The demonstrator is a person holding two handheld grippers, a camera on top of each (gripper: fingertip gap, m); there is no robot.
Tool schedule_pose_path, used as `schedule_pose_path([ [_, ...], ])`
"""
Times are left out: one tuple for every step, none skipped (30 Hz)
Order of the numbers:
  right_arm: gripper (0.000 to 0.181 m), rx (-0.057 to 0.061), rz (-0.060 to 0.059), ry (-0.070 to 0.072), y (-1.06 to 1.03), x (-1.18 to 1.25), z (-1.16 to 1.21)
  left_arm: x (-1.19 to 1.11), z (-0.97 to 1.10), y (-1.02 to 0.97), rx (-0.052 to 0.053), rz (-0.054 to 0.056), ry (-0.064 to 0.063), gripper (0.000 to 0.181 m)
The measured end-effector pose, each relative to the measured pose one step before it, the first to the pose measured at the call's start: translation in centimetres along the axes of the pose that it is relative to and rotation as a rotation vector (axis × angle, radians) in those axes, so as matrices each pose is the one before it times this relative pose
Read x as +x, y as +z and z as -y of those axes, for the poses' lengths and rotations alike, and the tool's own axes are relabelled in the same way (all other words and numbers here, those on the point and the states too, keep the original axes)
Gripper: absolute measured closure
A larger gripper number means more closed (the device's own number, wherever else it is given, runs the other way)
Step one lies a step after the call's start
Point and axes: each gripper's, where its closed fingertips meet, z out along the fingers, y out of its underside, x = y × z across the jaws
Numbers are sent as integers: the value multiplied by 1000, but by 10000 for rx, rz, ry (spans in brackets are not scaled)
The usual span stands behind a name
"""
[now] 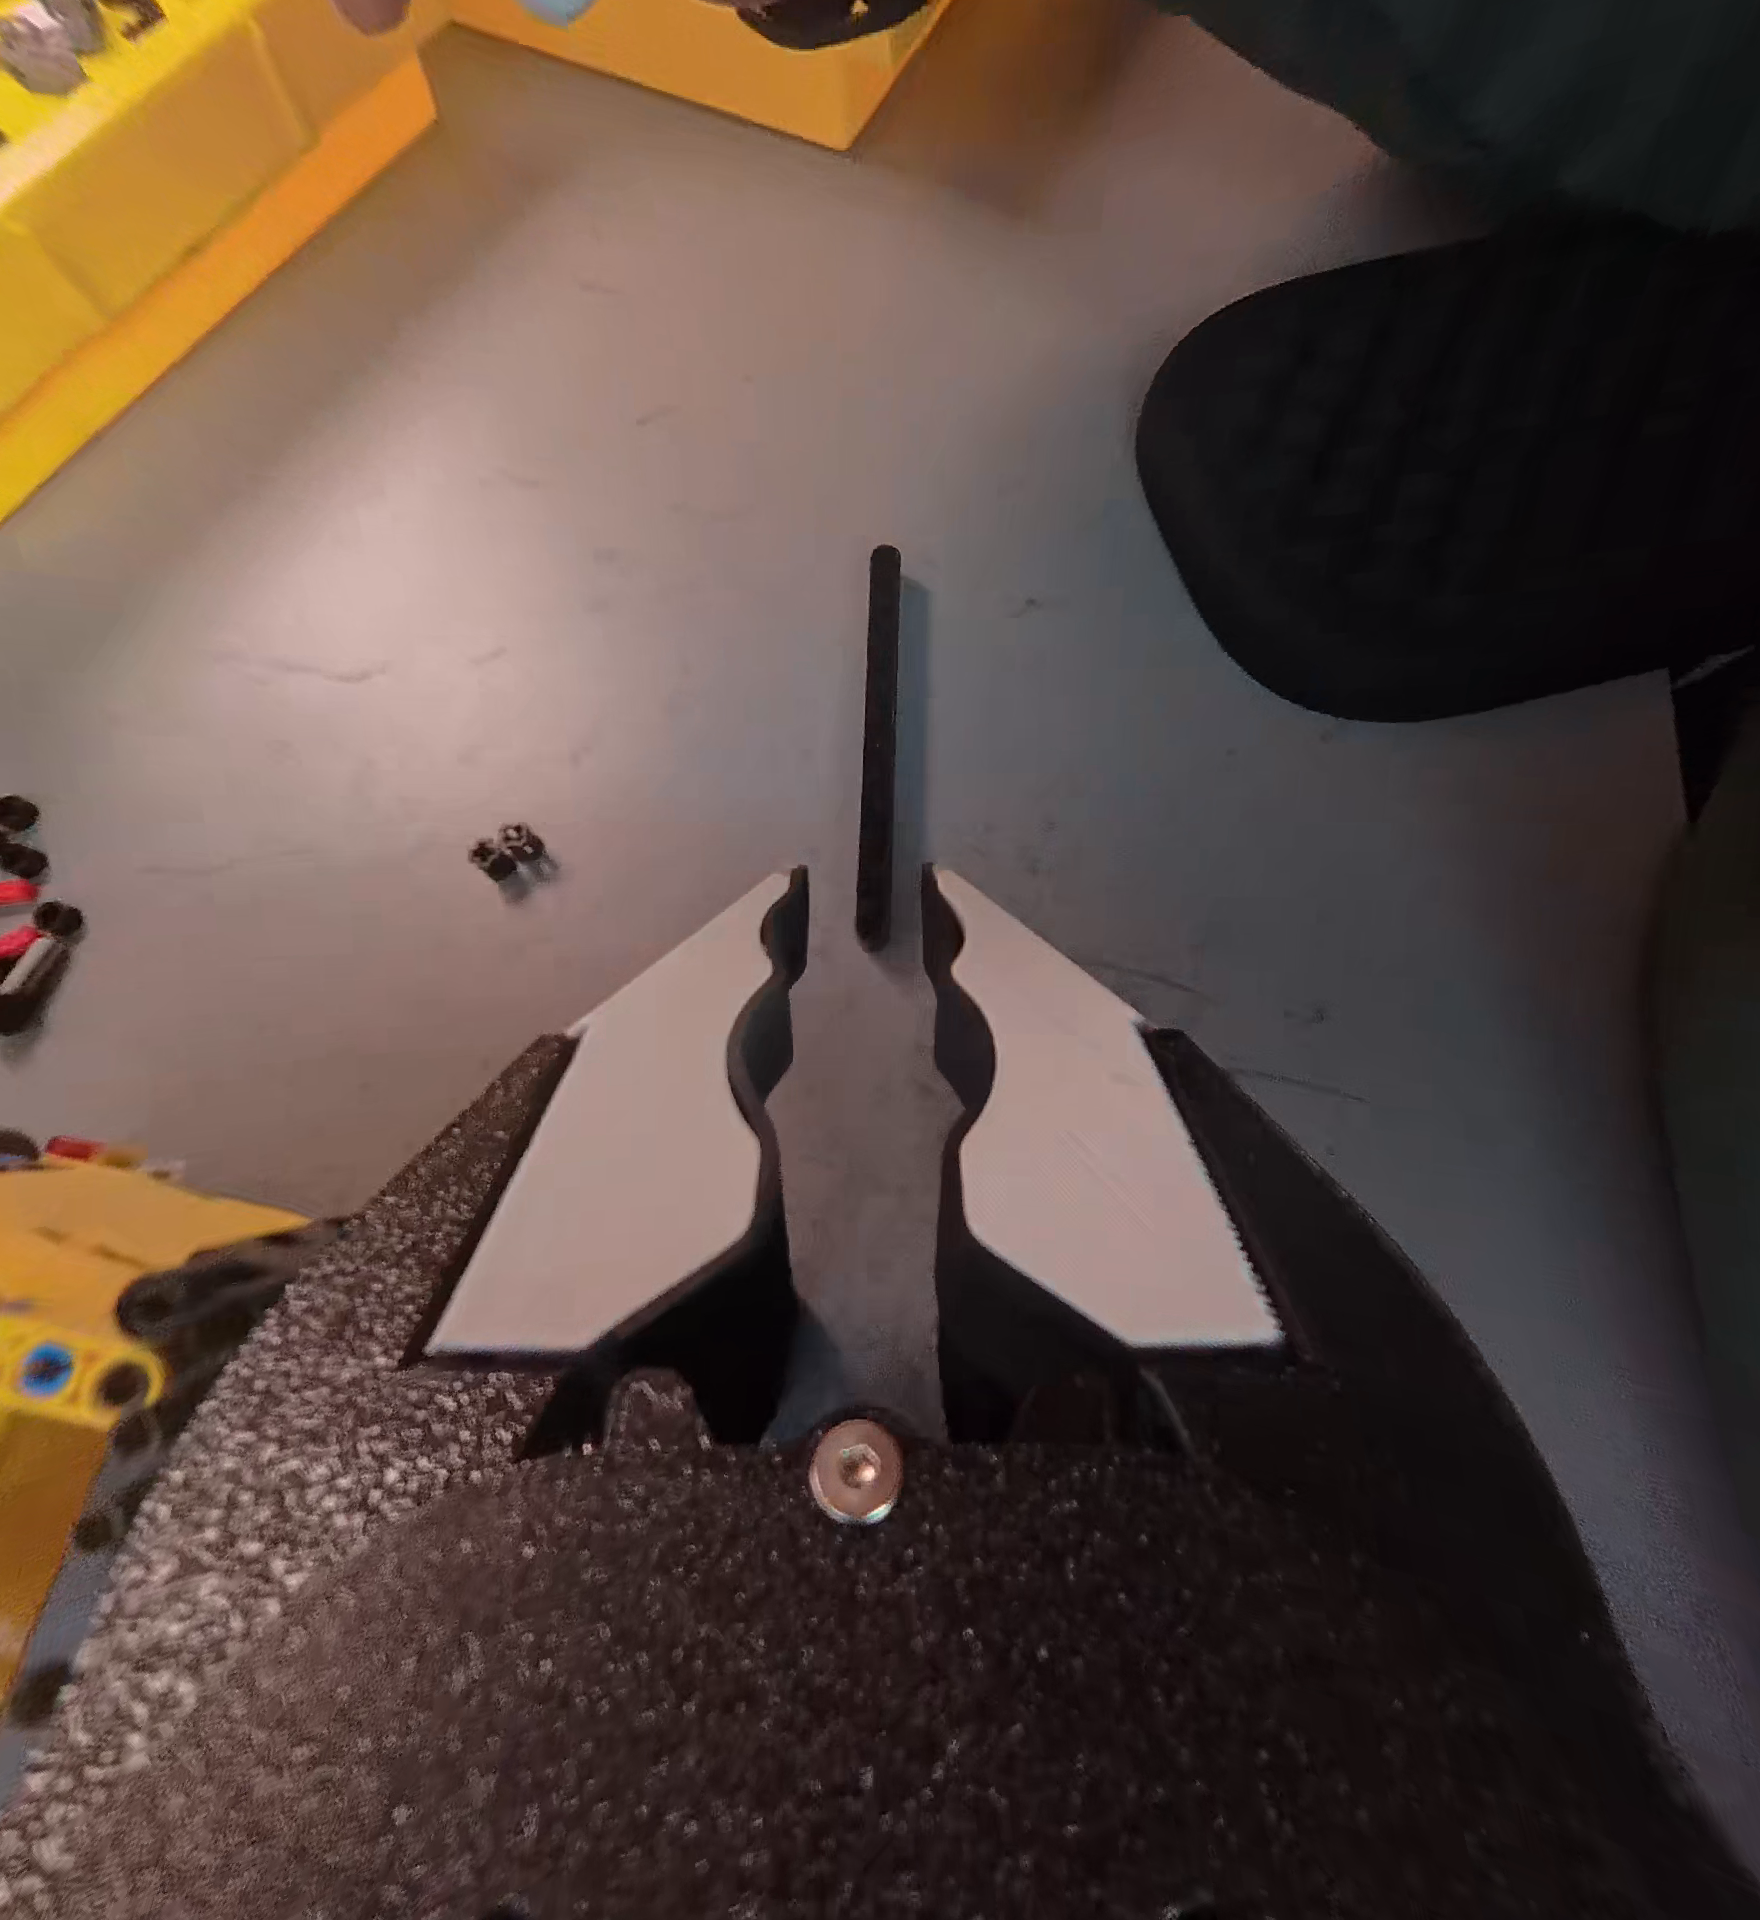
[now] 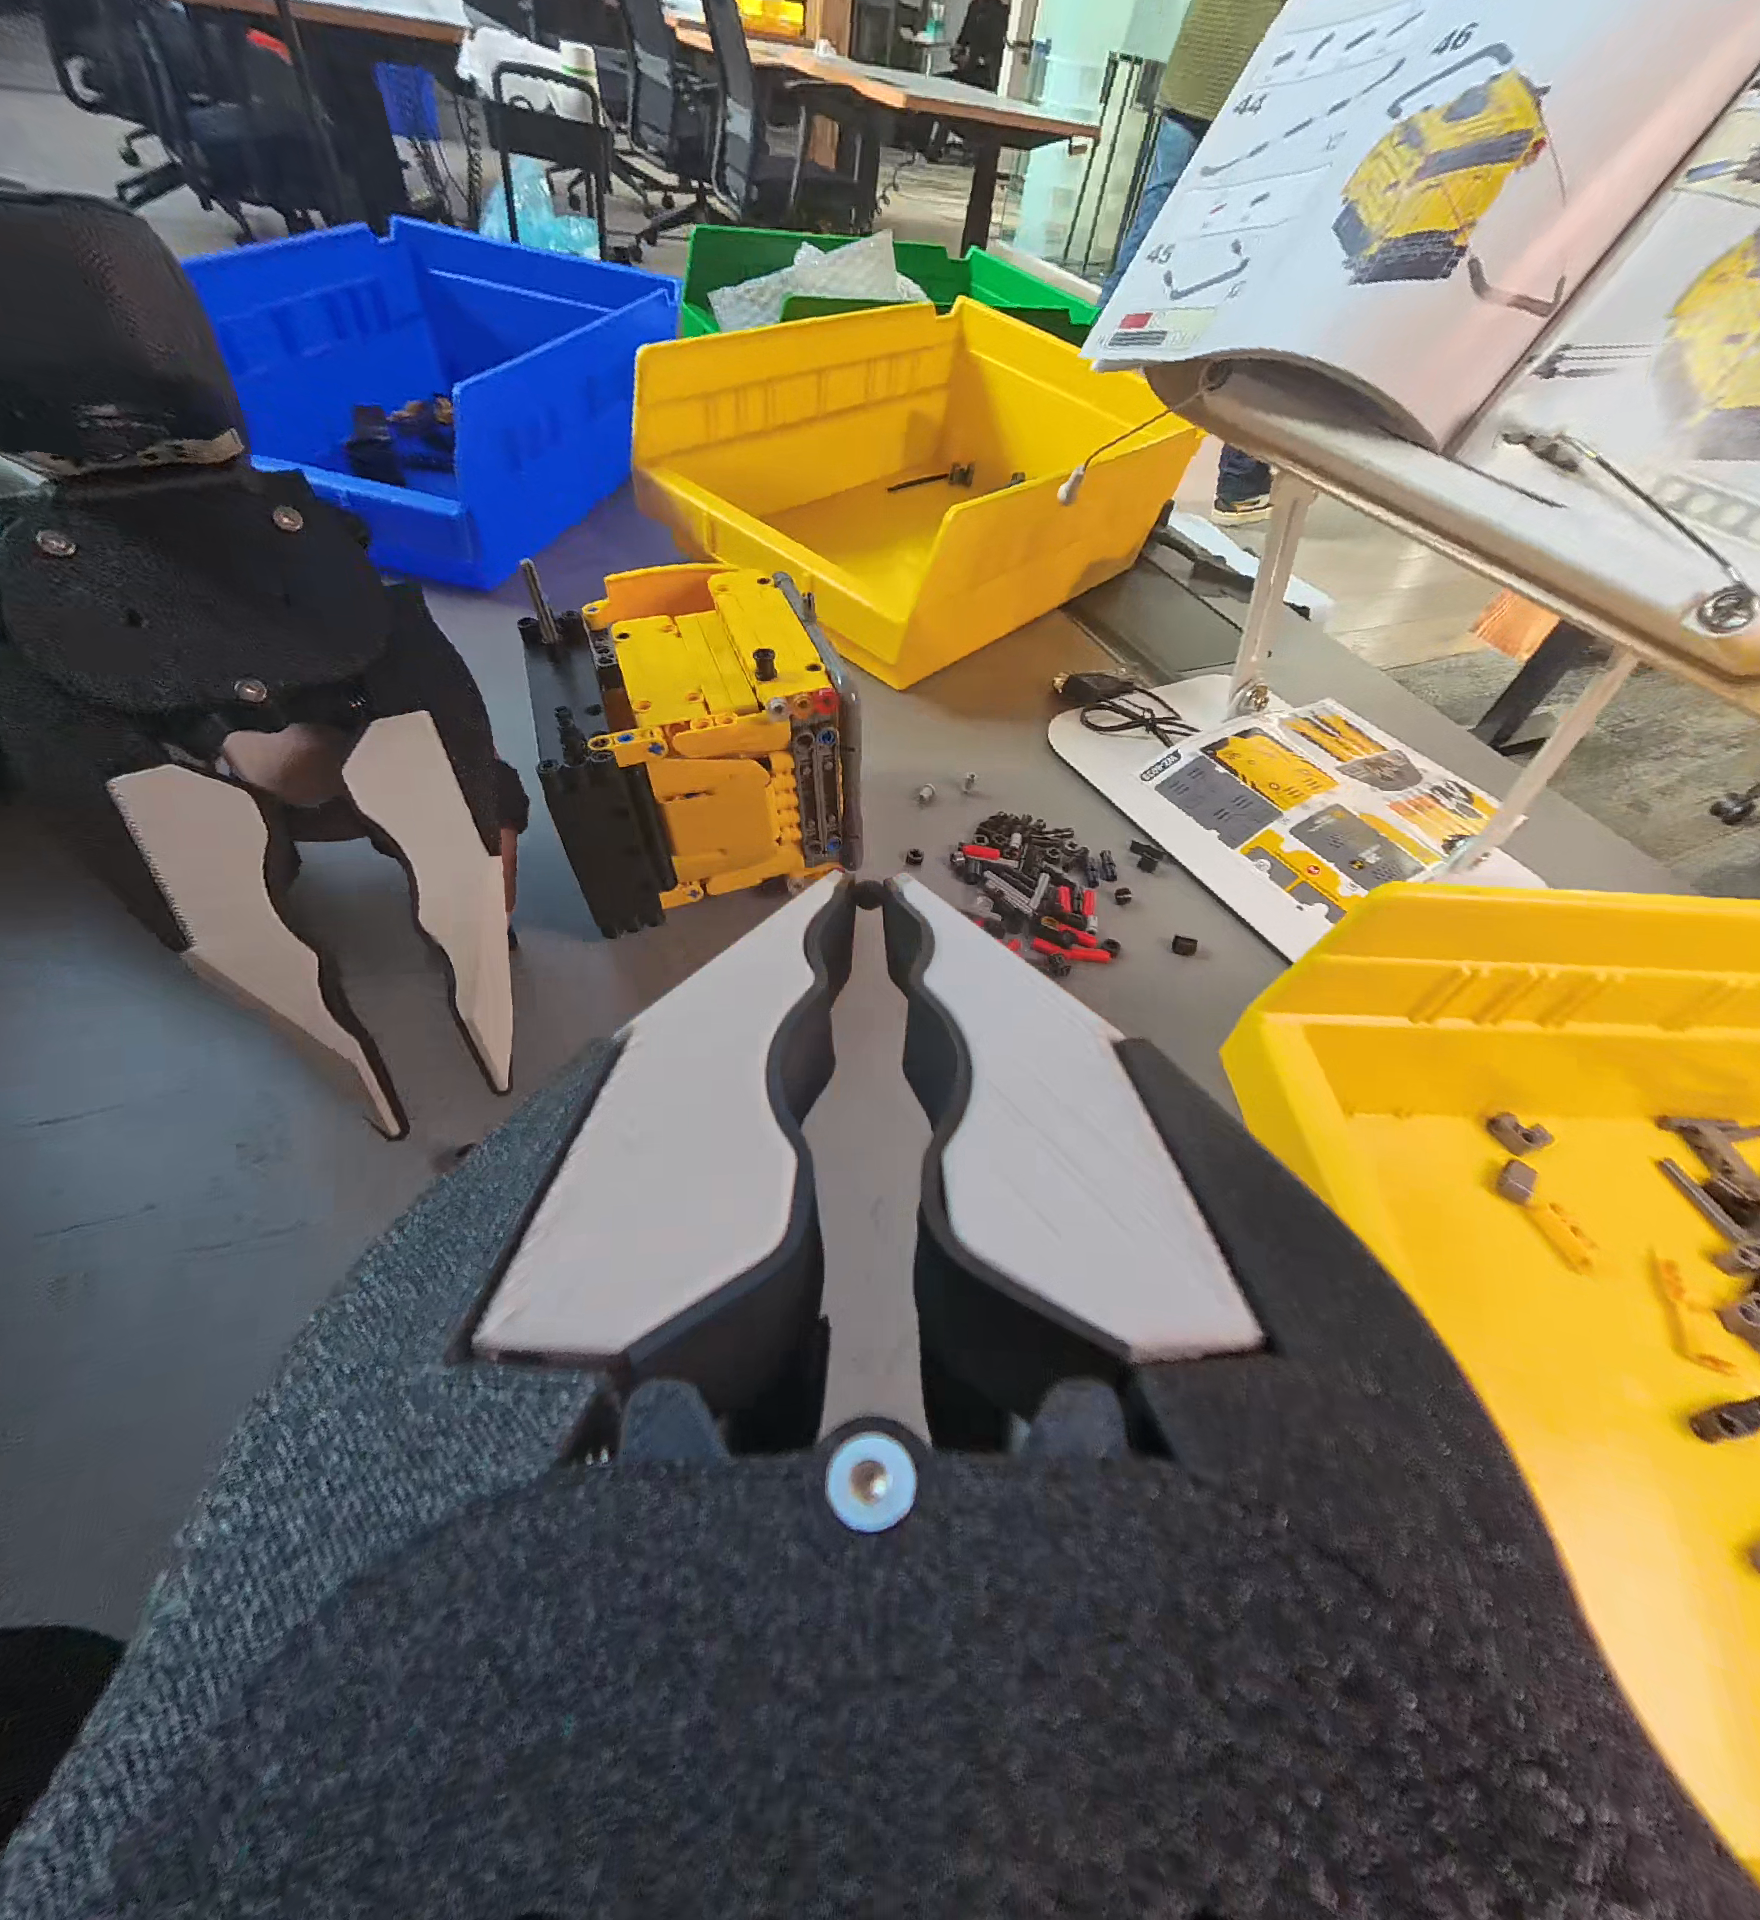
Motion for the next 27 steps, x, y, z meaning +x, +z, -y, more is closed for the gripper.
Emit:
schedule_pose_path([
  [176, -162, 23, -95, 173, -218, -506, 170, 21, 666, -301, -222, -93, 160],
  [176, -156, 42, -112, 178, -275, -476, 99, -13, 625, -295, -137, -35, 160],
  [176, -120, 80, -100, 155, -323, -396, -54, -5, 576, -243, 2, 46, 160],
  [176, -90, 122, -30, 108, -324, -316, -50, -62, 511, -223, 26, 96, 160],
  [176, -66, 112, 14, 42, -269, -248, 19, -159, 455, -225, -13, 90, 161],
  [176, -61, 112, 18, -21, -222, -240, -29, -208, 393, -197, 29, 89, 166],
  [176, -107, 194, 8, -87, -338, -261, -68, -316, 275, -205, 79, 144, 175],
  [176, -107, 257, -7, -146, -440, -260, 0, -176, 65, -80, 78, 169, 175],
  [176, -183, 331, -29, -204, -559, -353, 19, -162, -101, -64, 62, 102, 175],
  [176, -212, 264, -74, -251, -515, -367, -1, -279, -189, -104, 48, 39, 175],
  [177, -200, 167, -134, -315, -430, -333, 55, -325, -282, -87, 12, 39, 175],
  [177, -270, 260, -130, -370, -627, -369, 112, -393, -321, -87, -30, 73, 175],
  [177, -365, 460, -160, -375, -1021, -484, 105, -435, -347, -97, -11, 60, 175],
  [177, -325, 265, -274, -310, -807, -415, 73, -425, -323, -86, 8, 23, 175],
  [177, -411, 165, -298, -210, -652, -542, 130, -380, -285, -48, -34, 26, 175],
  [177, -517, 316, -244, -82, -822, -708, 178, -299, -225, -6, -68, 36, 175],
  [177, -418, 279, -239, 57, -726, -552, 154, -193, -155, 26, -67, 20, 175],
  [177, -288, 193, -160, 203, -518, -313, 91, -92, -73, 47, -48, 8, 175],
  [177, -272, 227, -41, 322, -464, -223, 30, -13, -16, 56, -29, 14, 175],
  [177, -254, 179, -72, 383, -363, -179, -7, 37, 23, 52, -23, 30, 175],
  [177, -313, 159, -111, 382, -294, -257, -12, 63, 43, 50, -20, 37, 175],
  [177, -311, 130, -102, 341, -216, -253, -1, 47, 42, 50, -15, 33, 175],
  [177, -260, 123, -61, 291, -170, -194, -2, 13, 4, 50, -11, 21, 175],
  [177, -231, 131, -19, 247, -143, -162, 4, -31, -42, 46, -7, 8, 175],
  [177, -202, 72, -29, 199, -44, -133, -10, -57, -53, 18, 7, 20, 175],
  [177, -184, 83, -33, 163, -58, -113, -5, -51, -36, 13, 23, 30, 175],
  [177, -194, 89, -32, 152, -78, -120, -19, -3, -14, 24, 22, 18, 175],
])
